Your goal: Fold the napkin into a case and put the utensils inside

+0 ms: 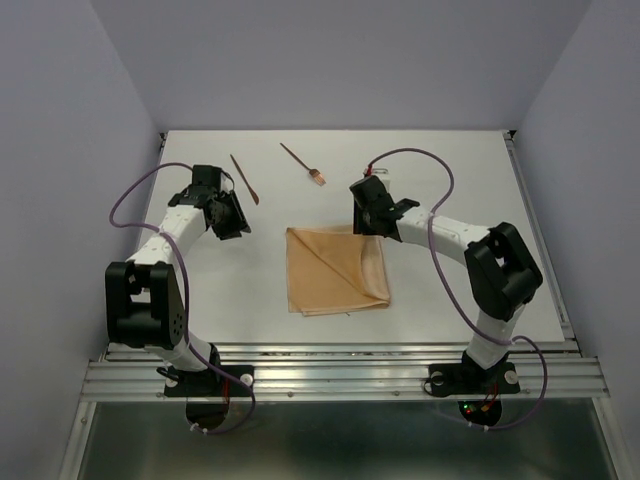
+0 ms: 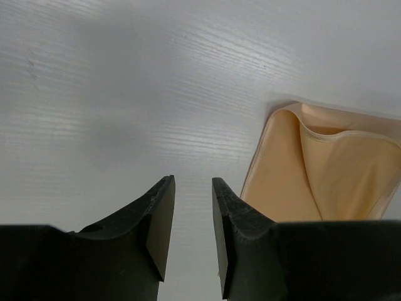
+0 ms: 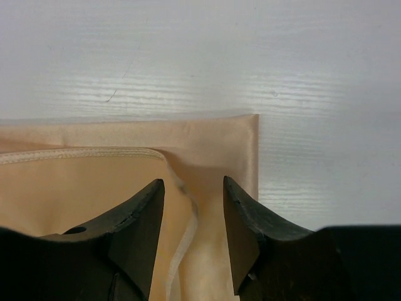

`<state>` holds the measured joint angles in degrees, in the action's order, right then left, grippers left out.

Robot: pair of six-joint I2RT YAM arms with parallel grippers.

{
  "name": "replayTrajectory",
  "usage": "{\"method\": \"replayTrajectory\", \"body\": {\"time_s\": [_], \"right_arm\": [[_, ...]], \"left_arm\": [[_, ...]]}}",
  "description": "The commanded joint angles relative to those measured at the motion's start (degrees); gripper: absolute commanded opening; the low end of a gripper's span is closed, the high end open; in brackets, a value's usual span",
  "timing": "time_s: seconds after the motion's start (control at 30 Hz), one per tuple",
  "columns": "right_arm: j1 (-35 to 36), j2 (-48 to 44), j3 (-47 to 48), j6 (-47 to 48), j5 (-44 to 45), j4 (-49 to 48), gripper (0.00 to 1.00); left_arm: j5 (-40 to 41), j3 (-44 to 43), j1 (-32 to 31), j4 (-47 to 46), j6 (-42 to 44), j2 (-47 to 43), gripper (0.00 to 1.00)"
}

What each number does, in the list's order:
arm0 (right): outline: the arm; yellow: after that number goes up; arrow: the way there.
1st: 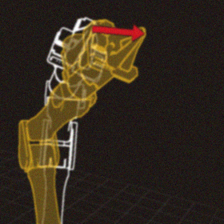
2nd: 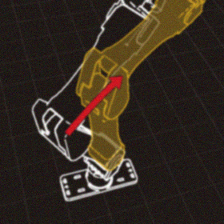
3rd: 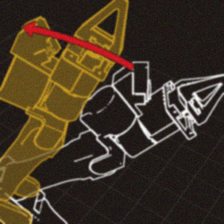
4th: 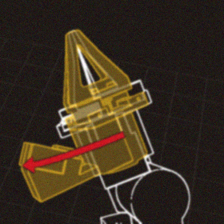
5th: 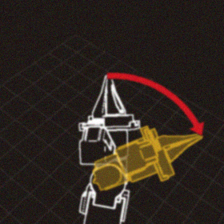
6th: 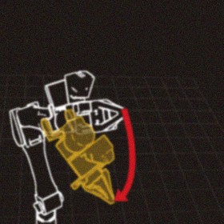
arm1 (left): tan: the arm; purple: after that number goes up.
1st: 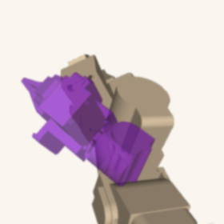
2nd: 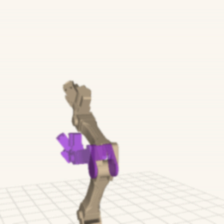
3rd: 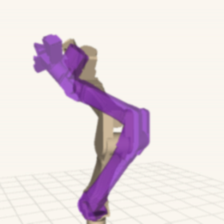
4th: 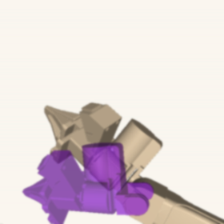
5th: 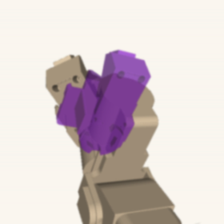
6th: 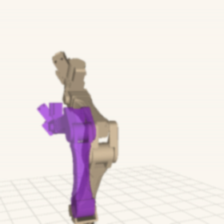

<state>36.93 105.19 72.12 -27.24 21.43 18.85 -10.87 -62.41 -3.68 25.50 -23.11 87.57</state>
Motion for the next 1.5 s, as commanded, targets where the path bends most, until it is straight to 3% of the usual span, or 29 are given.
{"method": "replayTrajectory", "body": {"time_s": [0.0, 0.33, 0.6, 0.83, 1.13, 1.43, 1.47], "right_arm": [[-2.4, -6.5, -1.0, -0.4, -0.4, -2.2, 0.48], [-2.4, -9.6, -6.2, -2.2, -11.1, -2.2, 0.49], [-2.4, -19.7, -15.8, -5.6, -18.4, -1.1, 0.45], [0.1, -26.5, -23.6, -8.3, -19.5, 1.6, 0.47], [0.6, -22.7, -24.7, -7.3, -24.7, -2.5, 0.46], [0.6, -18.3, -22.9, -7.3, -22.8, -3.4, 0.33], [0.6, -18.1, -22.7, -7.8, -22.5, -3.4, 0.28]], "left_arm": [[-0.2, 0.6, -3.8, -1.0, 0.5, -0.7, 0.41], [-0.9, -1.0, -14.0, -2.8, -1.1, 4.3, 0.24], [-3.3, -5.8, -17.8, -3.3, -1.2, 9.5, 0.00], [-4.3, -8.2, -18.8, -3.3, -0.8, 12.2, 0.00], [-3.5, -9.7, -18.9, -2.2, -0.4, 12.6, 0.00], [-3.1, -9.3, -18.9, -1.9, -0.4, 12.1, 0.00], [-2.9, -9.3, -18.9, -1.9, -0.2, 12.1, 0.00]]}}
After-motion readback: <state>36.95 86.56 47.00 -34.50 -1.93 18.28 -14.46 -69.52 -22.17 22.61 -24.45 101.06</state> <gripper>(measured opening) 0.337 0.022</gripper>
